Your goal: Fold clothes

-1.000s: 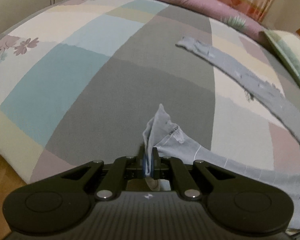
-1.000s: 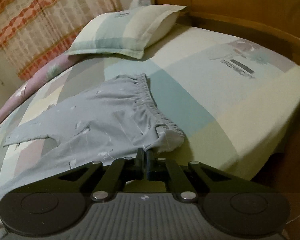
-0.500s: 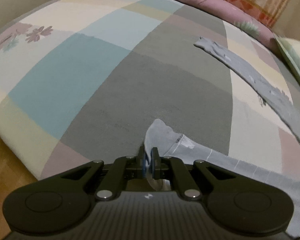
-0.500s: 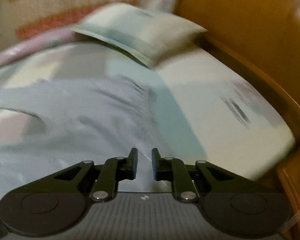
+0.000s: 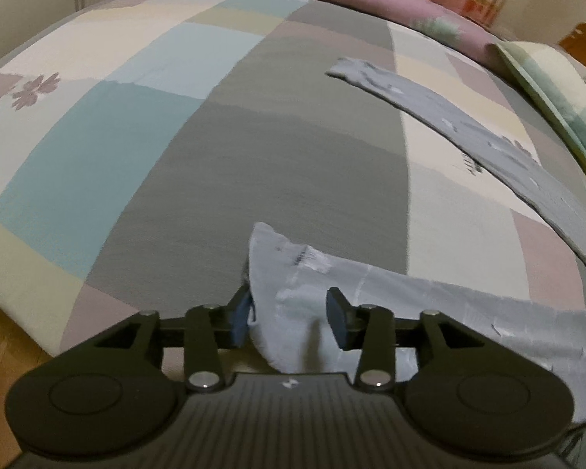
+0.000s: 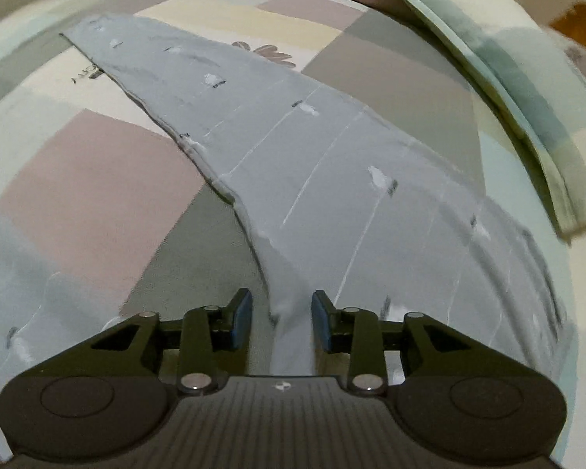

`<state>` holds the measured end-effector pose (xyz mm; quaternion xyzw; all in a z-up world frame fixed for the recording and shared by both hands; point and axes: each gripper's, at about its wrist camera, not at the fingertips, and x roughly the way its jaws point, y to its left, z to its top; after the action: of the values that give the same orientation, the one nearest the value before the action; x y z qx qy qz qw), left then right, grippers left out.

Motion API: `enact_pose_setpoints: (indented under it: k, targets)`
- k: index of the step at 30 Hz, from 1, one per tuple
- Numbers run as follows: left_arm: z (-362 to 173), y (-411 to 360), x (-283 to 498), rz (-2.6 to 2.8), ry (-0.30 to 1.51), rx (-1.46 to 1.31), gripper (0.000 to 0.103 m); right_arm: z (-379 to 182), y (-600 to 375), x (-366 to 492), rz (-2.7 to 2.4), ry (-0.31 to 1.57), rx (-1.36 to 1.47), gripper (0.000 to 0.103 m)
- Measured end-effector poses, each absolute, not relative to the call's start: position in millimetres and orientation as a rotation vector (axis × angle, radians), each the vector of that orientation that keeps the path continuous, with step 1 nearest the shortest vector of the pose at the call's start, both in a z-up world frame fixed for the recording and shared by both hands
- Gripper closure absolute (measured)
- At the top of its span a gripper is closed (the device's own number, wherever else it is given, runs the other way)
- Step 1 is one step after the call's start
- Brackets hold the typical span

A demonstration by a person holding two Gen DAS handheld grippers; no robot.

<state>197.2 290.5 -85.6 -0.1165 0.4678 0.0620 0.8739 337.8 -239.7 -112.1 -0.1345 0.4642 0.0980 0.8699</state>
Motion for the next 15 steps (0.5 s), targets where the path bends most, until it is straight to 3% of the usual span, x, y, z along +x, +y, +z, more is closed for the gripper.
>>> enact_pose_setpoints:
  k: [1,13,15]
  targets:
    - [-85,288,197,0.120,0.977,-0.233,0.060,-114,-236,343,0.204,0.972,-0.300,0.101]
    - [-85,274,202,0.079,0.970,-0.182,0.058,-102,-262,417,0.085,0.918,-0.205,0.101]
    - [-85,275,201,0.079,0.967,-0.184,0.058,-104,-264,414,0.105,0.939,-0.189,0.097]
